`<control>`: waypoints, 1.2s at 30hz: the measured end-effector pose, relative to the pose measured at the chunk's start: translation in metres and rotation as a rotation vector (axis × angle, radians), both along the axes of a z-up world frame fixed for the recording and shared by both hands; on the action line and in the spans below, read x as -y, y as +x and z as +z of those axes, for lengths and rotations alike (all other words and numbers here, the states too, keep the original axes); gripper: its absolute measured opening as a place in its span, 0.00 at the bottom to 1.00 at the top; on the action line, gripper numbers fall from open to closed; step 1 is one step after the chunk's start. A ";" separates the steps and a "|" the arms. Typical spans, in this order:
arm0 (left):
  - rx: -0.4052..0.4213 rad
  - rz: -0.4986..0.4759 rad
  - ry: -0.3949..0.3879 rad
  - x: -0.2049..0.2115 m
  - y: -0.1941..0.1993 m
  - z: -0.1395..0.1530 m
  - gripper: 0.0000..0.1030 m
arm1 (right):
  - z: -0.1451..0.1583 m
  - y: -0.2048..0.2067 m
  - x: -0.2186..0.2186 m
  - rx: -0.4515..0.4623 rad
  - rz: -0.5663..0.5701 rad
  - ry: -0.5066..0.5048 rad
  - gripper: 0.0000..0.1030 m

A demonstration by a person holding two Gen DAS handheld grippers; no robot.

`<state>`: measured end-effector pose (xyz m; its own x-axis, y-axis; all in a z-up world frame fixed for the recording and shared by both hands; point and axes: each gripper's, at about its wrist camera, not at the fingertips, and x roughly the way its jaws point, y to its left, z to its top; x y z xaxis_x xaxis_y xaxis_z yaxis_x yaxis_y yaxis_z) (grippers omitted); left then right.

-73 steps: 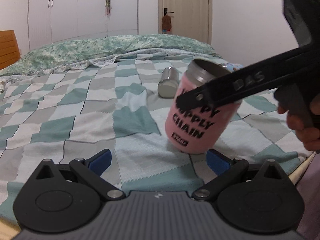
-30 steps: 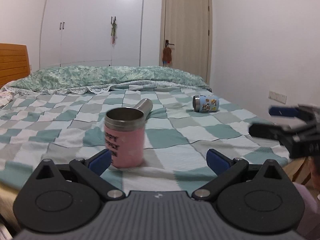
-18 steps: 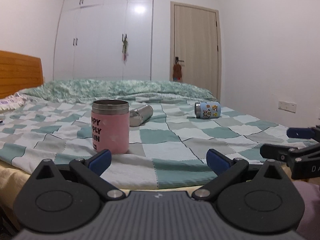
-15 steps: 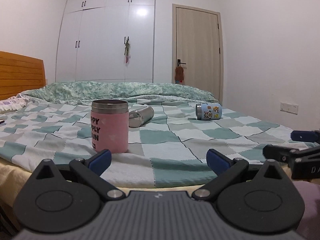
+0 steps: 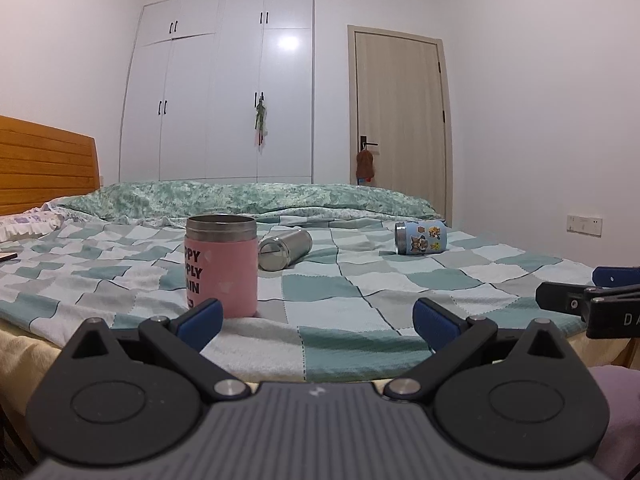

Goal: Flip cup upright

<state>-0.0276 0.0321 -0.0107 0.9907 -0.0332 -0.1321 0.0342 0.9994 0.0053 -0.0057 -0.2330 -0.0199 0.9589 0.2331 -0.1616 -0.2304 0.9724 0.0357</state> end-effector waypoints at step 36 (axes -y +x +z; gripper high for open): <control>0.033 -0.007 -0.009 -0.001 -0.005 0.001 1.00 | -0.002 -0.002 -0.004 0.022 0.000 -0.020 1.00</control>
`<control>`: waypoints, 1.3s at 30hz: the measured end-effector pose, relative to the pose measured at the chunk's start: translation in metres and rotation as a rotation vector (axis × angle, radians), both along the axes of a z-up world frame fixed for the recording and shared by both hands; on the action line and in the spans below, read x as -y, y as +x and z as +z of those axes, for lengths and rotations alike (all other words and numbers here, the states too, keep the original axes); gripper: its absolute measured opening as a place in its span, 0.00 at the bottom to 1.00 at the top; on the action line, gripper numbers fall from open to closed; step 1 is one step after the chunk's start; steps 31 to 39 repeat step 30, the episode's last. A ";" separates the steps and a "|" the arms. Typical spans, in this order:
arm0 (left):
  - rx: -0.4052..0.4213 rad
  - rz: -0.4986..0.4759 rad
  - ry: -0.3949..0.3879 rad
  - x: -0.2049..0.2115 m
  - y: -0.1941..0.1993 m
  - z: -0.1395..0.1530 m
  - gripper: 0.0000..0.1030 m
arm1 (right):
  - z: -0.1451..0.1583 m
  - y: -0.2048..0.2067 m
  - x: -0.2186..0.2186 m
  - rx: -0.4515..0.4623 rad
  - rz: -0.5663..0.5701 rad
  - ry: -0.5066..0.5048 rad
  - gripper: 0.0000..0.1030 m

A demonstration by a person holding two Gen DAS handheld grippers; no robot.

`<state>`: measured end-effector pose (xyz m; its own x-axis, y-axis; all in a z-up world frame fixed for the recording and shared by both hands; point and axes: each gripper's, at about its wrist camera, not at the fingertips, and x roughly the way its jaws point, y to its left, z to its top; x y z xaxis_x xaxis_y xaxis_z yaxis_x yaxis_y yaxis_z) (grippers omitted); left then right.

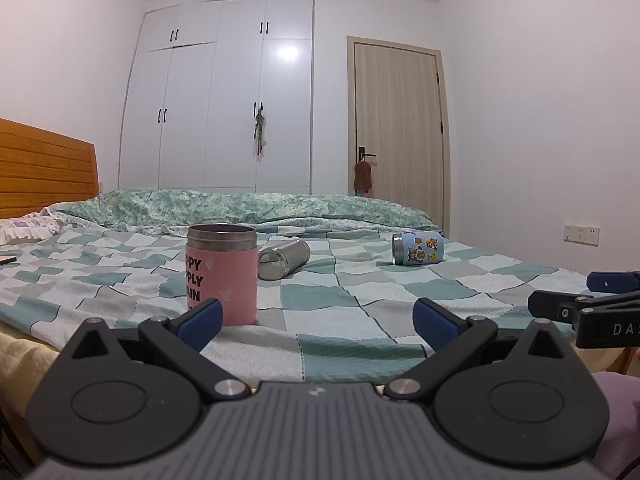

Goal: Flip cup upright

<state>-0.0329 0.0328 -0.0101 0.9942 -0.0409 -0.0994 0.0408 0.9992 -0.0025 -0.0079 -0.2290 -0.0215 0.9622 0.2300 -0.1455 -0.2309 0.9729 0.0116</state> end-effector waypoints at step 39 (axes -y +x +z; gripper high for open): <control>0.028 -0.001 0.017 0.003 -0.010 0.002 1.00 | 0.000 -0.001 -0.001 0.000 0.000 -0.004 1.00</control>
